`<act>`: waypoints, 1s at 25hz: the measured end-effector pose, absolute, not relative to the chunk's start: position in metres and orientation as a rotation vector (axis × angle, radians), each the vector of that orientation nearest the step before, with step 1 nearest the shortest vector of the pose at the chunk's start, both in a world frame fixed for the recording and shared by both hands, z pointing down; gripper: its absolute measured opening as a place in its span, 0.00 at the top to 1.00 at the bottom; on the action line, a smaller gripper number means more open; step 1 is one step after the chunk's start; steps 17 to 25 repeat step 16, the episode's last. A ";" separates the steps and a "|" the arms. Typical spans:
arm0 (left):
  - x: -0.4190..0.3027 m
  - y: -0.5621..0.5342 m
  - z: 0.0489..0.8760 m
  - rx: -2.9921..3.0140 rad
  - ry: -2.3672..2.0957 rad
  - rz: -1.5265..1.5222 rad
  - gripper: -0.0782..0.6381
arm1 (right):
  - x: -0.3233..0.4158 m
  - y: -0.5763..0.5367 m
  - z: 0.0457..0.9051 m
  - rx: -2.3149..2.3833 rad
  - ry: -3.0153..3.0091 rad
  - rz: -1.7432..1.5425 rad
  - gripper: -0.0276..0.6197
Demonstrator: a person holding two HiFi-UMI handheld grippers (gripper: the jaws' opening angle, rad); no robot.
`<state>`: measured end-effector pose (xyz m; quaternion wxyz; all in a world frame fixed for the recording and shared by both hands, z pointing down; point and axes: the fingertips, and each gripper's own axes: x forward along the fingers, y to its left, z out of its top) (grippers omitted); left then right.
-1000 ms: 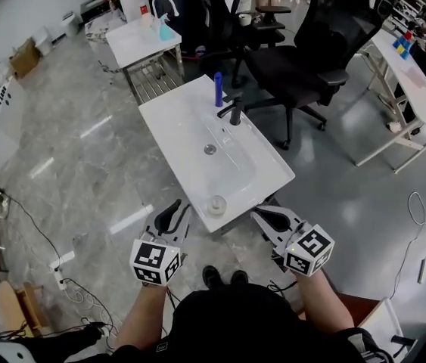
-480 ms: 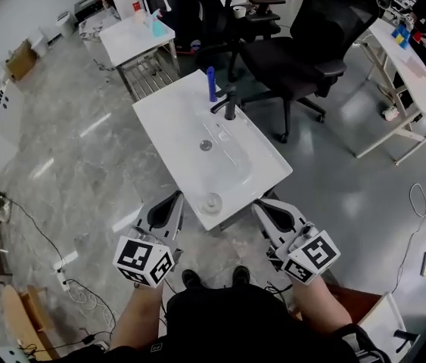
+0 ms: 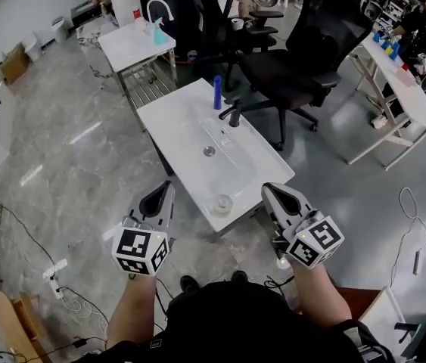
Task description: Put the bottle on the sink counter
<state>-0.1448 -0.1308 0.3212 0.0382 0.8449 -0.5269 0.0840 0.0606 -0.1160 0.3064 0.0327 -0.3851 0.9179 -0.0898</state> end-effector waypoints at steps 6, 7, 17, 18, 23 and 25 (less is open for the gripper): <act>-0.159 -0.126 0.326 2.555 -1.605 0.243 0.88 | 0.055 -0.118 0.313 -1.198 2.834 -0.290 0.94; -0.160 -0.126 0.328 2.555 -1.597 0.253 0.88 | 0.053 -0.119 0.314 -1.199 2.835 -0.295 0.94; -0.167 -0.127 0.333 2.552 -1.609 0.280 0.88 | 0.036 -0.120 0.318 -1.178 2.859 -0.279 0.94; -0.167 -0.127 0.333 2.552 -1.609 0.280 0.88 | 0.036 -0.120 0.318 -1.178 2.859 -0.279 0.94; -0.167 -0.127 0.333 2.552 -1.609 0.280 0.88 | 0.036 -0.120 0.318 -1.178 2.859 -0.279 0.94; -0.167 -0.127 0.333 2.552 -1.609 0.280 0.88 | 0.036 -0.120 0.318 -1.178 2.859 -0.279 0.94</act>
